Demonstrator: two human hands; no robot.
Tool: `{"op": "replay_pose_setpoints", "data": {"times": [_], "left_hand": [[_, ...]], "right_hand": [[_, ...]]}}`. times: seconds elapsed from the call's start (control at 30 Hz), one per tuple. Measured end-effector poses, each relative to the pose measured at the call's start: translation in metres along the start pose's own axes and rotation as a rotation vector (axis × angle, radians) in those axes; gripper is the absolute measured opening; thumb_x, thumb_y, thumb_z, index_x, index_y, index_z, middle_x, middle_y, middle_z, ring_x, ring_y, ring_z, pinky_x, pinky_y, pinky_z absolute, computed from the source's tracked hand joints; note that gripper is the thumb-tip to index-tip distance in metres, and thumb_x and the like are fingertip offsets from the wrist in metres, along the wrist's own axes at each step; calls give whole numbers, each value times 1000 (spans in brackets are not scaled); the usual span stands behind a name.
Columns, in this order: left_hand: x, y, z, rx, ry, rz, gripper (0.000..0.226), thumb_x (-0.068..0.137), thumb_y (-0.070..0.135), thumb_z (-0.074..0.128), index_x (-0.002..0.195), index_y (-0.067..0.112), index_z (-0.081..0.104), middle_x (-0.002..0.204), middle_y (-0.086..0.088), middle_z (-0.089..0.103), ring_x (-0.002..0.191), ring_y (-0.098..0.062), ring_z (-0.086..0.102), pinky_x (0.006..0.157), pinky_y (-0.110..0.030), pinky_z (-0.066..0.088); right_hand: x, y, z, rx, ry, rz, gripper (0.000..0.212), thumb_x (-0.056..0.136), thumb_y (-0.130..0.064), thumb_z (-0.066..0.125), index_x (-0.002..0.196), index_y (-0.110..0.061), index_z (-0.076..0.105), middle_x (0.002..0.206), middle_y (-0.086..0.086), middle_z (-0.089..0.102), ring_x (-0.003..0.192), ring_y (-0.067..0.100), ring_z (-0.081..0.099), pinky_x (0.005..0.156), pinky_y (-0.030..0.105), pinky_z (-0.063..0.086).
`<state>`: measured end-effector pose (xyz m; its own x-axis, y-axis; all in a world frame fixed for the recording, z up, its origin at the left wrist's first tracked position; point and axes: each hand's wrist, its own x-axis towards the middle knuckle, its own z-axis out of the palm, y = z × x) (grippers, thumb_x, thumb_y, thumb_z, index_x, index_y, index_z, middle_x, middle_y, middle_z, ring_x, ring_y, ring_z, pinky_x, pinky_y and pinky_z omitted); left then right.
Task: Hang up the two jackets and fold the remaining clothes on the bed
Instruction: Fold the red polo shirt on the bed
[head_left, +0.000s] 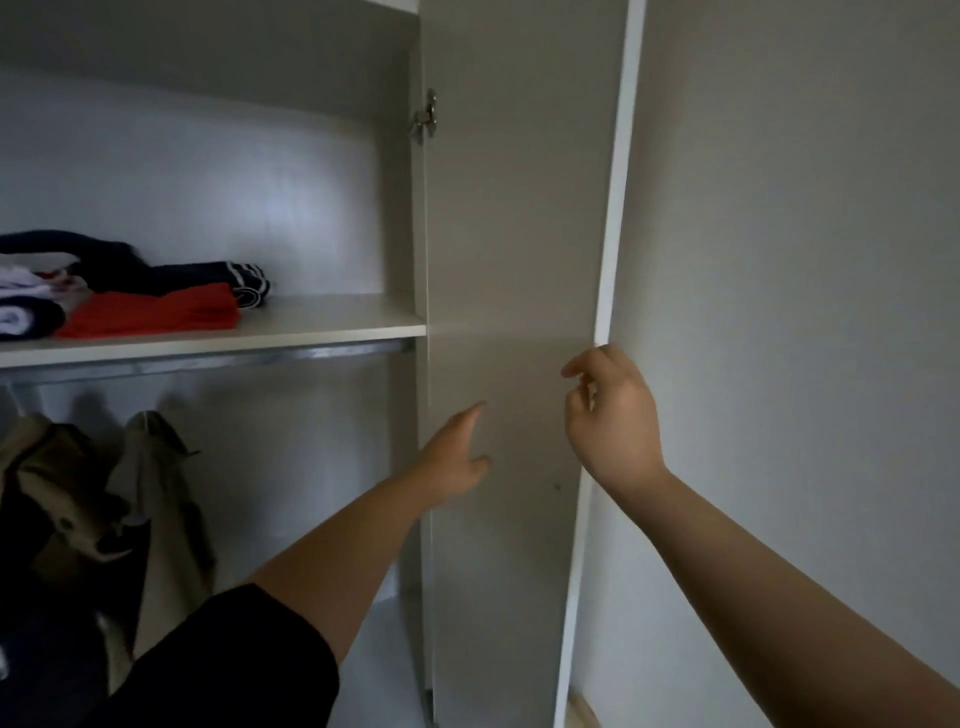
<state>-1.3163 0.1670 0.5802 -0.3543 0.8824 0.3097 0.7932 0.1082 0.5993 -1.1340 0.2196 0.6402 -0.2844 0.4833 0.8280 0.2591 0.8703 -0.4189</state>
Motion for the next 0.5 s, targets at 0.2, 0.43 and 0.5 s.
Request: {"op": "replay_pose_setpoints", "data": {"times": [0.2,0.43,0.5], "left_hand": [[-33,14,42,-123,-164,-23,94,84,37,67,151,24,3,158,3,10,143,-12,16,104,-17,18],[-87,3,38,-327,33,-72,85,73,40,77,142,25,28,140,12,41,131,-15,40,104,-30,38],[-108,-19,34,-322,202,-209,63,82,28,71,137,21,40,127,2,55,117,-19,54,94,-27,47]], "right_hand": [[-16,2,-11,357,-217,395,62,86,1,47,142,-21,31,116,-10,55,105,14,57,88,28,50],[-25,-43,7,543,-284,356,41,87,-1,42,107,-28,65,97,-12,71,88,8,68,85,31,54],[-32,-65,31,616,-358,297,35,92,-2,44,108,-23,68,98,-15,68,85,-2,67,82,18,53]]}}
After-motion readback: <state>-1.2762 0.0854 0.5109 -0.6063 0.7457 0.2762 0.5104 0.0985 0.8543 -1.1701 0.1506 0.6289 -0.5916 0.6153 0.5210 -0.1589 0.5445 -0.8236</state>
